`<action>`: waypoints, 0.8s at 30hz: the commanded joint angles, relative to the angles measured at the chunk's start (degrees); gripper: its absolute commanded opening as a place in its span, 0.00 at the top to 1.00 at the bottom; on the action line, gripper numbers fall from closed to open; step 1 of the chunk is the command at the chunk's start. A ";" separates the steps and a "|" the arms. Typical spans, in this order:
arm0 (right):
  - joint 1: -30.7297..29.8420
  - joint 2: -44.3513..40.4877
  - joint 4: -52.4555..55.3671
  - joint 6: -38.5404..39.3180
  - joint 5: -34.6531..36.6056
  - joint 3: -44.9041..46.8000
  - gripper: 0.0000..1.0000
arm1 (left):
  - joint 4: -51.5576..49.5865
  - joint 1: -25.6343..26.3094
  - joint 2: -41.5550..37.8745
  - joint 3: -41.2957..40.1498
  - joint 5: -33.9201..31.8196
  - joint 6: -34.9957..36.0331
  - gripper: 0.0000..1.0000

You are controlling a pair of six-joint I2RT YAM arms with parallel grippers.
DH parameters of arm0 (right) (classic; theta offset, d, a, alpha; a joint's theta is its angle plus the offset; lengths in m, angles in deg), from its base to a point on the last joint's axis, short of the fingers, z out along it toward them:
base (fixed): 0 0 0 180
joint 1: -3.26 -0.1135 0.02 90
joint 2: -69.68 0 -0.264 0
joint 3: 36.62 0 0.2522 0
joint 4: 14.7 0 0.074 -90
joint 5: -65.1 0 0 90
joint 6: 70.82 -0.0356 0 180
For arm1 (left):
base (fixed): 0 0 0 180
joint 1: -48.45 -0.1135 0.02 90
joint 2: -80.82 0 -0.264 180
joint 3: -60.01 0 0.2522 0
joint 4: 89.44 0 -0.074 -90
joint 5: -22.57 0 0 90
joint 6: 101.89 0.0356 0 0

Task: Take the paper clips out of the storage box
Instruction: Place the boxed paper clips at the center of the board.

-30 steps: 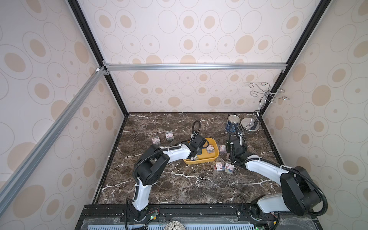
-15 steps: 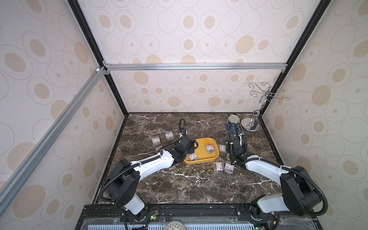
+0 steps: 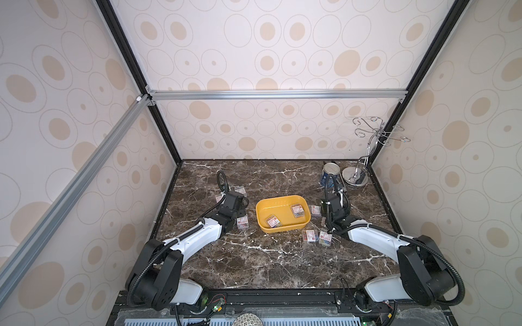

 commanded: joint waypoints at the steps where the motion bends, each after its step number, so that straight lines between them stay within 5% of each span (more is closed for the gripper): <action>1: -0.11 -0.24 0.40 0.16 0.51 -0.21 0.25 | 2.48 -0.44 3.63 1.51 2.62 1.20 0.41; 24: -0.20 0.49 0.94 0.12 0.41 -0.89 0.26 | -0.52 -0.39 25.00 13.42 2.22 2.70 0.41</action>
